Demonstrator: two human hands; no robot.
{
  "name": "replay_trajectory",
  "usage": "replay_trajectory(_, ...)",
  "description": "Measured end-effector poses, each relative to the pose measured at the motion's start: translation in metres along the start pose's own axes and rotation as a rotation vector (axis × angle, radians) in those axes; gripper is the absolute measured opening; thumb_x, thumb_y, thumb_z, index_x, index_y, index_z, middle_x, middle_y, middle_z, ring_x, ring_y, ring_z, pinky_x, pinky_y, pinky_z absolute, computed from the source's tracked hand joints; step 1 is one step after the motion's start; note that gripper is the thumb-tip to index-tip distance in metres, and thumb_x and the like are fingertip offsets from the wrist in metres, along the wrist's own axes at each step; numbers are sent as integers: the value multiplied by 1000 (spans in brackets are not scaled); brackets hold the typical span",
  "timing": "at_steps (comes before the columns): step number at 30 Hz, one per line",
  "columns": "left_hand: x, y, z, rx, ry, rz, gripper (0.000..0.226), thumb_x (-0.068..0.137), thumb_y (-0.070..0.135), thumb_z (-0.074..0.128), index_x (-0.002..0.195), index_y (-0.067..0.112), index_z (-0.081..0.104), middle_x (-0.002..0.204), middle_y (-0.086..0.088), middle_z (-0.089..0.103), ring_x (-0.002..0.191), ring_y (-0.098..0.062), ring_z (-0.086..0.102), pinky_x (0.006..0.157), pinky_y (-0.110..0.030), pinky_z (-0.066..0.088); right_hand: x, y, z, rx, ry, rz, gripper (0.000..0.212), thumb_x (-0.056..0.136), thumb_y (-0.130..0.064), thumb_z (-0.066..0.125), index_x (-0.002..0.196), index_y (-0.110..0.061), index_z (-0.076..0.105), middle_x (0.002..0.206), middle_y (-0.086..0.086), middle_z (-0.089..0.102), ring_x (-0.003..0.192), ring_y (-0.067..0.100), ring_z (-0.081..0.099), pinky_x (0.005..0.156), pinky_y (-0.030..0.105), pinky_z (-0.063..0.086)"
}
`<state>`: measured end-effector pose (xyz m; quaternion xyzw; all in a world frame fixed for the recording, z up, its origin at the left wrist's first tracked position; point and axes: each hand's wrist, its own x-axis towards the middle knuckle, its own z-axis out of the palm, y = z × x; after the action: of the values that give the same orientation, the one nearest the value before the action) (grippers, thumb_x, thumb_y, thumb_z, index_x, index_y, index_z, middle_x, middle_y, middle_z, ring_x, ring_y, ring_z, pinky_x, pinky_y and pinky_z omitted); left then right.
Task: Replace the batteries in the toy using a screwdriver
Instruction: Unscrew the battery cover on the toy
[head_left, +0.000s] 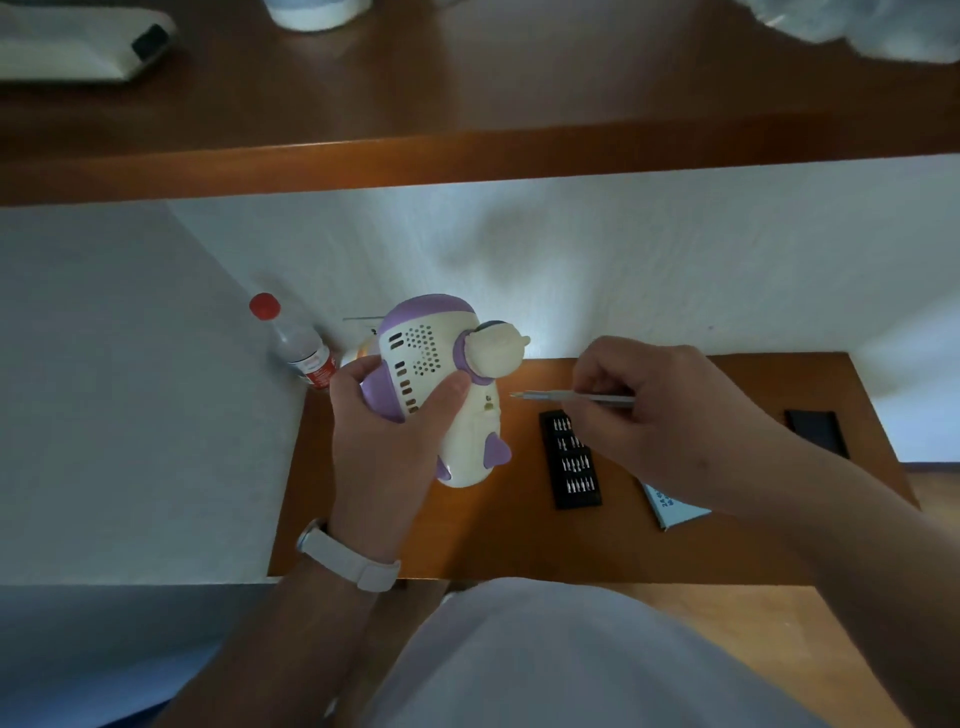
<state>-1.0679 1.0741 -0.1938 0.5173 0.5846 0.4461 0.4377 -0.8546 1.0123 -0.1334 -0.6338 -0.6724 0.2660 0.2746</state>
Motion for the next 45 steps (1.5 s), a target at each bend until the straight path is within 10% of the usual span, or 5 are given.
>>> replay_trajectory(14, 31, -38, -44, -13, -61, -84, 64, 57, 56, 79, 109, 44, 43, 107, 23, 62, 93, 8, 66, 65, -19, 59, 17, 72, 111, 302, -7, 393, 15, 90, -48, 59, 80, -41, 67, 57, -9, 56, 45, 0, 45, 40, 15, 34)
replay_trajectory(19, 41, -51, -55, 36, -51, -94, 65, 70, 40, 84, 120, 32, 42, 114, 19, 61, 100, -9, 67, 75, -30, 62, 24, 104, 151, 180, -61, 489, 9, 93, -46, 59, 85, -49, 60, 73, -14, 64, 52, -1, 56, 42, 13, 42)
replay_trajectory(28, 47, -59, -64, -17, -84, -140, 65, 63, 41, 84, 116, 31, 46, 114, 15, 63, 93, 7, 67, 66, -21, 60, 43, 147, 199, -83, -168, 597, 13, 94, -39, 57, 87, -28, 60, 73, -2, 66, 63, 16, 67, 59, 39, 59)
replay_trajectory(45, 42, -69, -62, -3, -64, -129, 58, 62, 45, 85, 104, 41, 46, 97, 29, 68, 92, 8, 68, 62, -18, 58, 69, 175, 235, -365, -356, 661, 20, 101, -27, 50, 85, -15, 47, 71, 1, 47, 60, 13, 46, 46, 28, 31)
